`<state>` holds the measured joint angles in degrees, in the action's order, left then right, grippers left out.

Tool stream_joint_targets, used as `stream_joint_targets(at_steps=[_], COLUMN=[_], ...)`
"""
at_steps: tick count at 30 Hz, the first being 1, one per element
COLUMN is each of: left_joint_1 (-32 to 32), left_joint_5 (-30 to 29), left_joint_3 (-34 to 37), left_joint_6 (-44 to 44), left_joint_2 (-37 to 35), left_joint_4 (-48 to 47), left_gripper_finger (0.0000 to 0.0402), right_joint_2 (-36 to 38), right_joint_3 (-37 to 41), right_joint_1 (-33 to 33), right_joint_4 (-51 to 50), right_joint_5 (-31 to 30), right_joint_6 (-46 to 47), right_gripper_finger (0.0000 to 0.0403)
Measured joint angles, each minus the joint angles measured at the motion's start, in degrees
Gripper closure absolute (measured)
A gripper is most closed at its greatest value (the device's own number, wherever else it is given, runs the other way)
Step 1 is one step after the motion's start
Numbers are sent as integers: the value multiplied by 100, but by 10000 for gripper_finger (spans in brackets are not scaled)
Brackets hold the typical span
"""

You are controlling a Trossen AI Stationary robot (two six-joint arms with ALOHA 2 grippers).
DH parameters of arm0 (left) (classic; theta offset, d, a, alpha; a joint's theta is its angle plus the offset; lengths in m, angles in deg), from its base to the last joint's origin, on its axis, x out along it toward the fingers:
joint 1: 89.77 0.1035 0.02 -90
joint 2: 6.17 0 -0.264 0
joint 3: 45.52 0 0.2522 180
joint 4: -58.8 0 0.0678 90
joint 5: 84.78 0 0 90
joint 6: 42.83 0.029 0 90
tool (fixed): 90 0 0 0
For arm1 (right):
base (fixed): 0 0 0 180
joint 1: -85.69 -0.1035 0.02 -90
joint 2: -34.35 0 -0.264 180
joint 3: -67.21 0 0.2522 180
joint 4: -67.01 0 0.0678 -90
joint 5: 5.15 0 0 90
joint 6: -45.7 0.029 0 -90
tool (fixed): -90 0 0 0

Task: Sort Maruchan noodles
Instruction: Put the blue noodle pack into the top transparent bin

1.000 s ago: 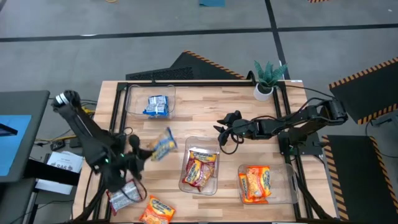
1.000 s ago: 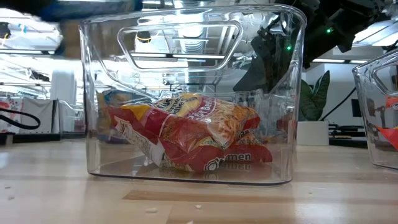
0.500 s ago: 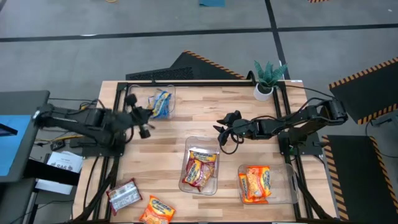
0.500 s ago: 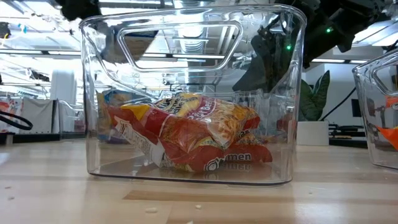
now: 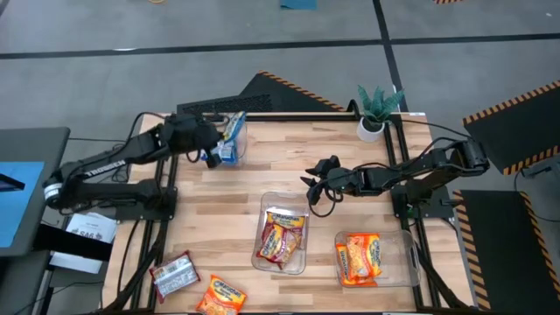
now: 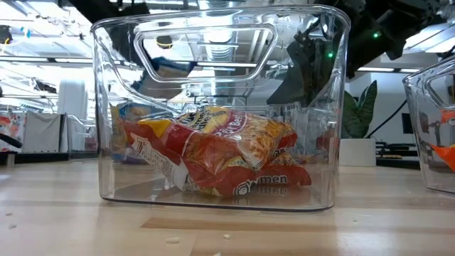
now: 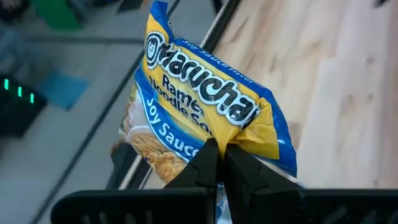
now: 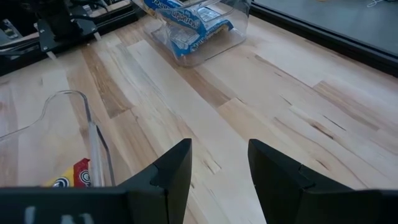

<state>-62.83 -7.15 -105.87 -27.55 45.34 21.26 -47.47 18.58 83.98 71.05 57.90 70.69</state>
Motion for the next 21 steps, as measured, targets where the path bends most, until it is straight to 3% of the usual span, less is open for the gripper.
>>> stream_joint_targets(at_steps=[6, 14, 21], left_joint_1=[613, 645, 645], left_joint_5=[-6, 62, 58], left_joint_3=[0, 0, -2], left_joint_6=[-102, 73, -54], left_joint_2=[330, 555, 379], left_joint_4=[-669, -764, -761], left_gripper_finger=[401, 397, 320], right_joint_2=[0, 0, 0], right_joint_3=[0, 0, 0], right_joint_1=[-2, -2, -2], right_joint_4=[-84, -77, -75], right_joint_5=[-1, -1, -1], right_joint_6=[-1, 0, 0], right_gripper_finger=[221, 221, 221])
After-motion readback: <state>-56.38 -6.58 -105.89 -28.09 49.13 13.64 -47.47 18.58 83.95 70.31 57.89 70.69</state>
